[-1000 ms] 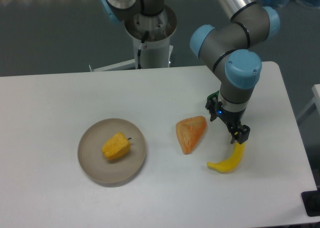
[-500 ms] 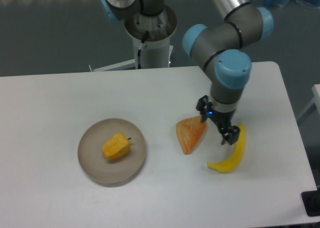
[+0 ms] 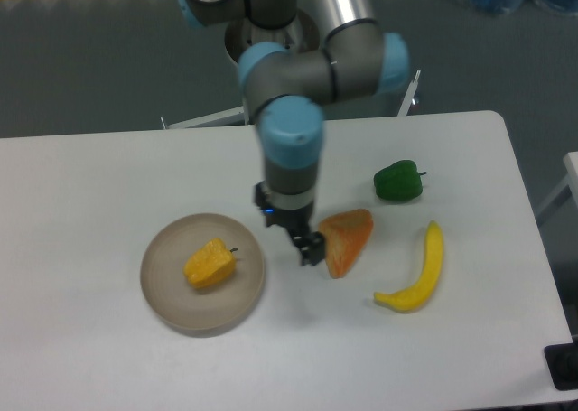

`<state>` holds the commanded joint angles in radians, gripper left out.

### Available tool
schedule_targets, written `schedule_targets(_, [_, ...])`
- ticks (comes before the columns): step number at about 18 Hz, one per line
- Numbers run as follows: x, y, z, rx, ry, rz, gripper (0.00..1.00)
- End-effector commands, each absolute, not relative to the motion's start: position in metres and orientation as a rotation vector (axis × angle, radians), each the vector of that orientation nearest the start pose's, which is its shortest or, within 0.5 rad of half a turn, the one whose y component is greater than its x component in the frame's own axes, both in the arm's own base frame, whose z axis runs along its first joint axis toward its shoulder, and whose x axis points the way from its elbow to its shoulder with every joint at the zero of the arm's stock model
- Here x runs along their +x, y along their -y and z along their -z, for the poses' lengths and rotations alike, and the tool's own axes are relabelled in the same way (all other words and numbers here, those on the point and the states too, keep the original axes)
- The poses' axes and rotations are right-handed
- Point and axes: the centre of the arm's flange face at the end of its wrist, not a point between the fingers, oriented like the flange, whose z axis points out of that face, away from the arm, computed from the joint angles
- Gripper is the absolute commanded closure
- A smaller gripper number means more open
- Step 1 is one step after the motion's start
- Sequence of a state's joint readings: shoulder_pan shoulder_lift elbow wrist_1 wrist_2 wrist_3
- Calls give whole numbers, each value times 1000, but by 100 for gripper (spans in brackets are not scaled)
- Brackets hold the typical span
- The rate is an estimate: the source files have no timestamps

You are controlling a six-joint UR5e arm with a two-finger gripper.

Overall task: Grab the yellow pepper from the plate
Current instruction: 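Move the gripper from beside the banana over to the yellow pepper on the plate, then lower the gripper around the yellow pepper and close on it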

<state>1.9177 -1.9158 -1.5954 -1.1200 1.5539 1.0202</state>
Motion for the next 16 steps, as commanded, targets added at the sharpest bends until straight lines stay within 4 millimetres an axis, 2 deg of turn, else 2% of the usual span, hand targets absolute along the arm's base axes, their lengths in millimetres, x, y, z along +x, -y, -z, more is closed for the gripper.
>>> schedule_targets(3, [-70,-635,-310,-2913,-978,-49,0])
schedule_targets(5, [-49,-638,-298,-2922,-1008,-33,0])
schedule_targets(9, [-30,-633,-290,-2934,-1027,-14,0])
schedule_targets(13, [-18,-634,-287,-2948,-1002,-11,0])
schedule_targets(16, [-18,-638,-271,-2972,-985,4,0])
